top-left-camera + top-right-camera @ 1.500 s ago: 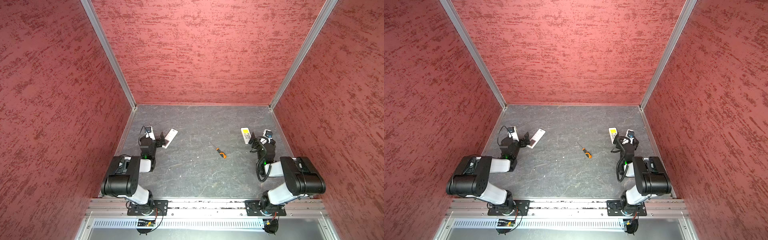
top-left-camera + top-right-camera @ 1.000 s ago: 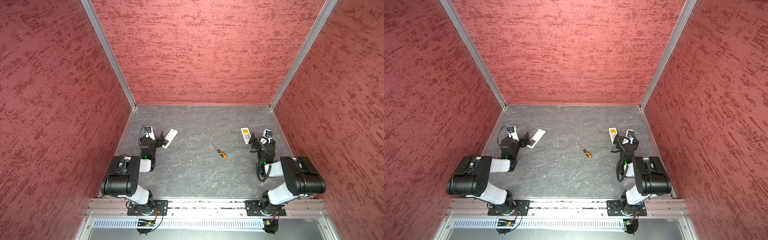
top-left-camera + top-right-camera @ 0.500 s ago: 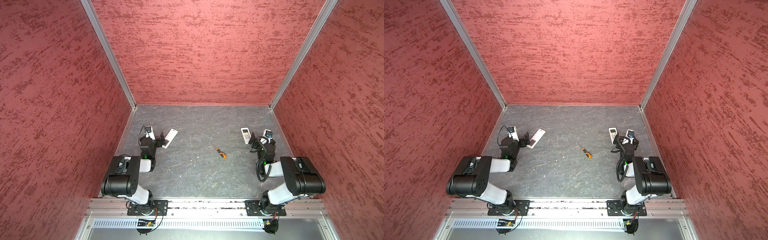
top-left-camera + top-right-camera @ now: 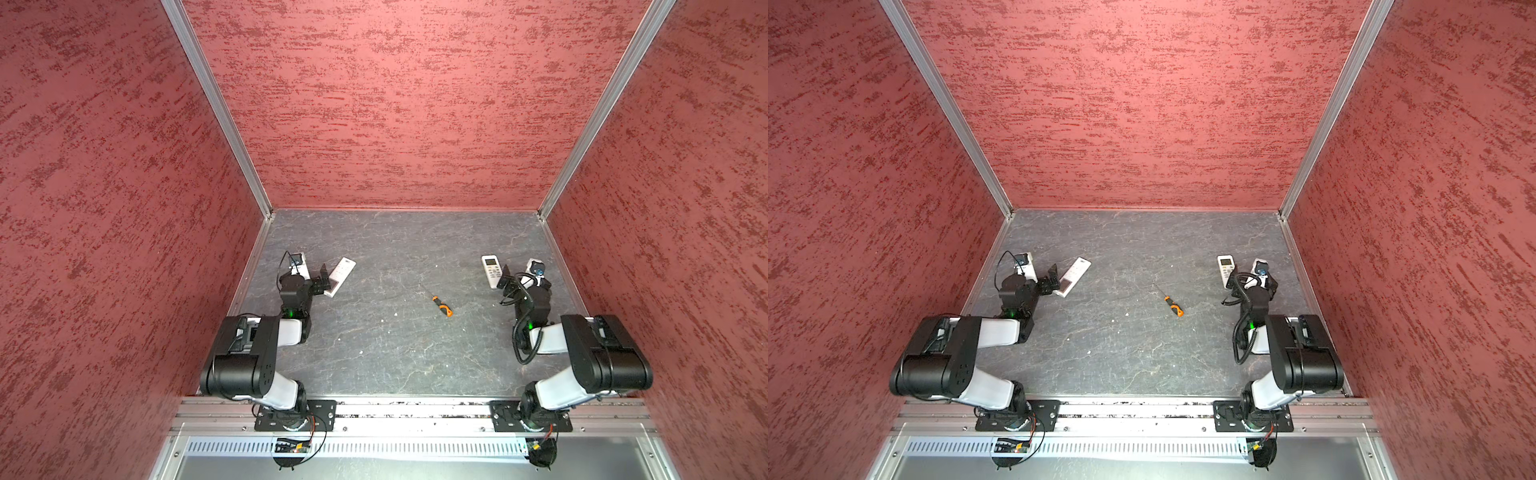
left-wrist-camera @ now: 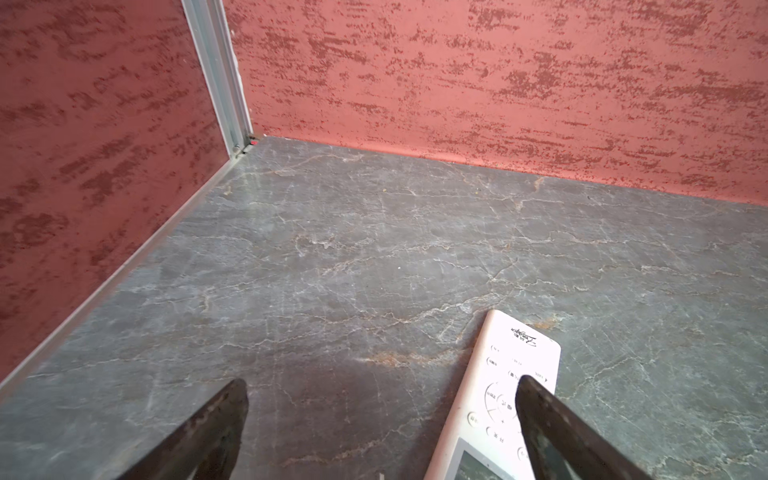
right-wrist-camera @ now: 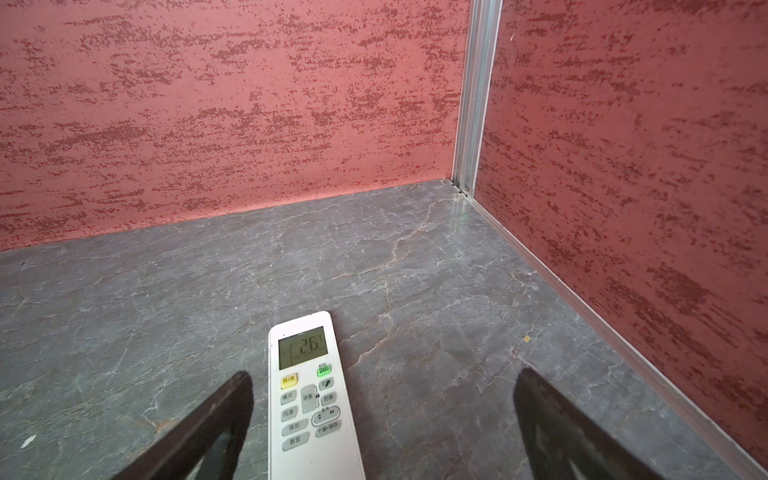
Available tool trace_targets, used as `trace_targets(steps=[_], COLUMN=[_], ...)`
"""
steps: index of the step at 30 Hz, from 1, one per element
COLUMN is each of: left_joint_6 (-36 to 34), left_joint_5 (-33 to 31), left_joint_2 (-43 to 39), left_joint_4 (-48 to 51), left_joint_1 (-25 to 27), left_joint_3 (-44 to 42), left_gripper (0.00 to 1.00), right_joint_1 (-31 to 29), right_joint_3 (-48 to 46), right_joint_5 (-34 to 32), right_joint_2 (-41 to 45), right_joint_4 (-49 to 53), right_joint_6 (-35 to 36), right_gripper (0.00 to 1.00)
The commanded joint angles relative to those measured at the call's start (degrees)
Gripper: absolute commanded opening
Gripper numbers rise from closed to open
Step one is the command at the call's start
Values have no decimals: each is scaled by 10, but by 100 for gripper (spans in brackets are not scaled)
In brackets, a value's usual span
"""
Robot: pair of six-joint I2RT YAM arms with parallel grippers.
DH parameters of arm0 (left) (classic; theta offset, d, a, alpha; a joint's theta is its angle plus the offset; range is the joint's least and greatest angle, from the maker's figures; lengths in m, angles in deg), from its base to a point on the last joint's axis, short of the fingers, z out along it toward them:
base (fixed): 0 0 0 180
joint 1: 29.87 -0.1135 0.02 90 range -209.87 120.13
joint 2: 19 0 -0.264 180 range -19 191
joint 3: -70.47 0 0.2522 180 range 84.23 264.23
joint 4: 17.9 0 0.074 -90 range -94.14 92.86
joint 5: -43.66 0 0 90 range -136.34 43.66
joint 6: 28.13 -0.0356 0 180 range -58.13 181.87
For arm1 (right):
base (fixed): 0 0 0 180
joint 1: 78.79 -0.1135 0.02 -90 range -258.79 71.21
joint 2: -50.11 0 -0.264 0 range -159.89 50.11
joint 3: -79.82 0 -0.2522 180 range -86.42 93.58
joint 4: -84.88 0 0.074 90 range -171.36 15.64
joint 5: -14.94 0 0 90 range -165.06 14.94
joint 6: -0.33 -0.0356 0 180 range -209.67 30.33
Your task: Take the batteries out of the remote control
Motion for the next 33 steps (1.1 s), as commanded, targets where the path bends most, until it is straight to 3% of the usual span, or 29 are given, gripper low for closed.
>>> trace_targets(steps=[1, 4, 6, 8, 12, 15, 21, 33], left_joint_6=[26, 170, 265, 282, 272, 266, 279, 331], left_joint_5=[-51, -39, 57, 110, 18, 0, -99, -142], left_joint_2=[-95, -151, -167, -174, -198, -198, -186, -115], left_joint_4=[189, 365, 413, 437, 521, 559, 607, 708], left_joint_1=[4, -37, -92, -106, -29, 28, 151, 239], left_joint_3=[69, 121, 127, 132, 156, 175, 208, 277], left_gripper=[100, 99, 99, 99, 99, 100, 99, 99], right_joint_1=[-1, -1, 1, 0, -10, -22, -26, -28], right_joint_3=[73, 144, 206, 245, 295, 318, 419, 521], right_joint_5=[-8, -37, -12, 35, 27, 3, 13, 57], right_joint_2=[90, 158, 173, 168, 133, 94, -28, -170], right_joint_4=[162, 331, 468, 537, 640, 659, 728, 809], right_joint_6=[-4, -90, -121, -139, -179, -159, -111, -47], right_gripper=[99, 99, 99, 99, 99, 99, 99, 93])
